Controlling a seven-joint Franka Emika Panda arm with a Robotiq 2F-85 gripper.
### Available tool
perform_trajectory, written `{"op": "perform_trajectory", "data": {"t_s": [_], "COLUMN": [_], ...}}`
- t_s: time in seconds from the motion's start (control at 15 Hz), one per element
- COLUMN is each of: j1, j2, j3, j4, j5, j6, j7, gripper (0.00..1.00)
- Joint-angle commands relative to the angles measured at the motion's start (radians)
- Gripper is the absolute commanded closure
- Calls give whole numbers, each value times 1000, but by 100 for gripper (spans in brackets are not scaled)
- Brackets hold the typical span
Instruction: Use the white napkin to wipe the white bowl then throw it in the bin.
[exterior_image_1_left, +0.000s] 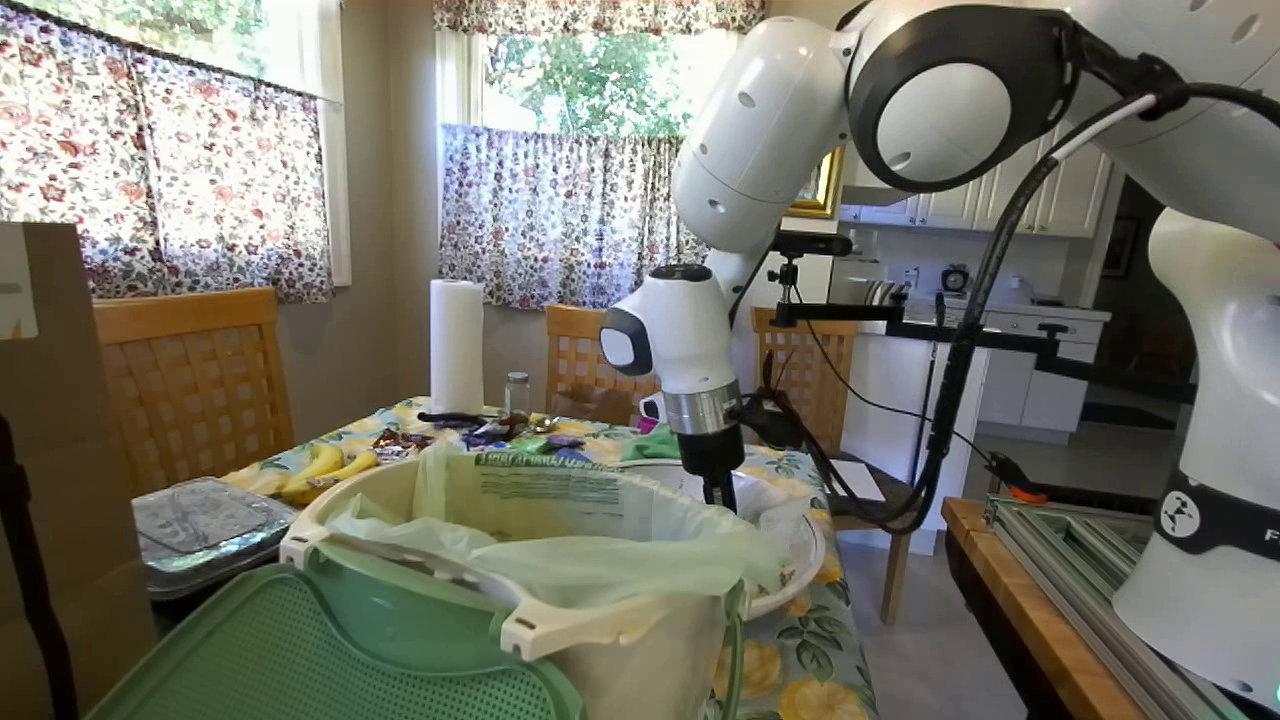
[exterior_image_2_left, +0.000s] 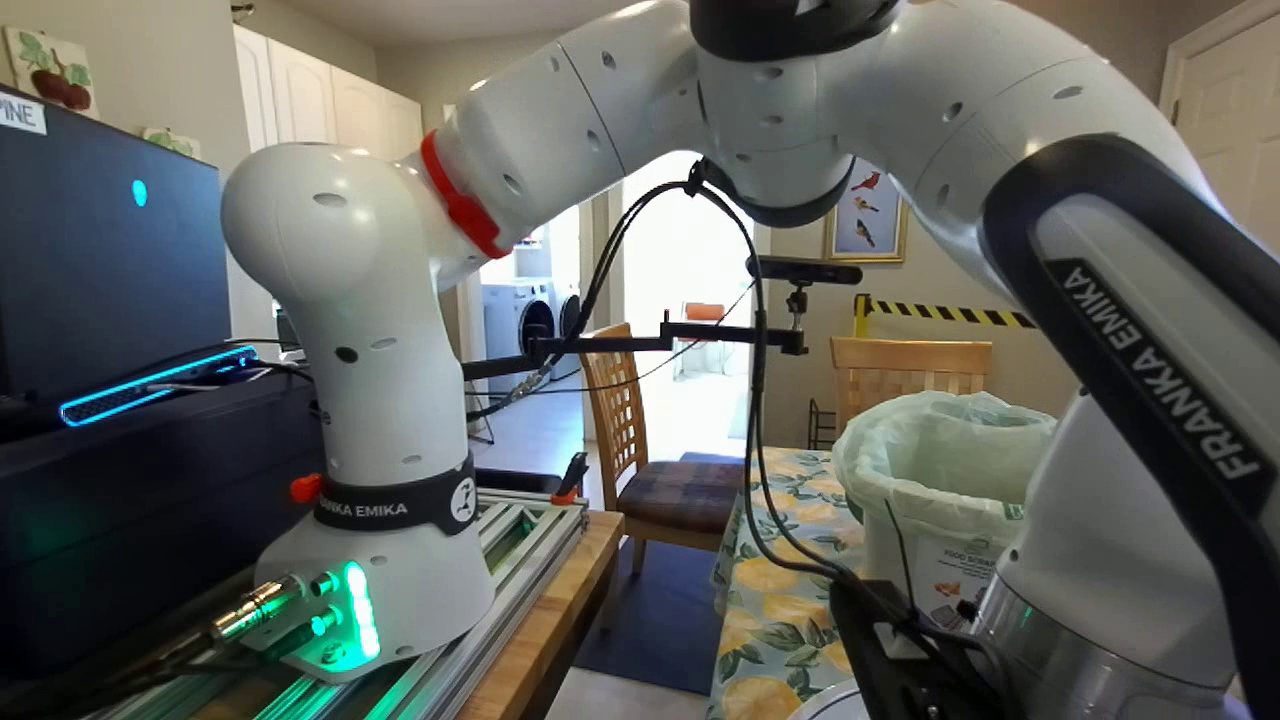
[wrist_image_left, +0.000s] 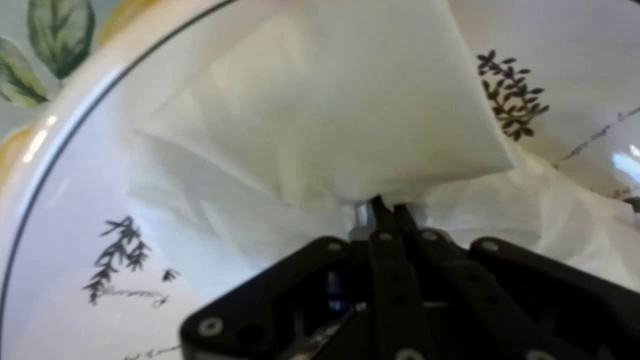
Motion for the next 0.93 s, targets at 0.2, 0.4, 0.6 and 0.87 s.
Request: {"op": "perform_trajectory", "data": {"t_s": [0.2, 0.4, 0.6, 0.87], "j1": [126, 123, 122, 125], "j2": [116, 122, 108, 86], "j3": [-154, -156, -169, -181], "j4": [32, 30, 20, 0], "j5": [1, 15, 48, 110], "j6": [-59, -129, -189, -270], "j7": [60, 97, 128, 139], "gripper": [100, 100, 100, 100]}}
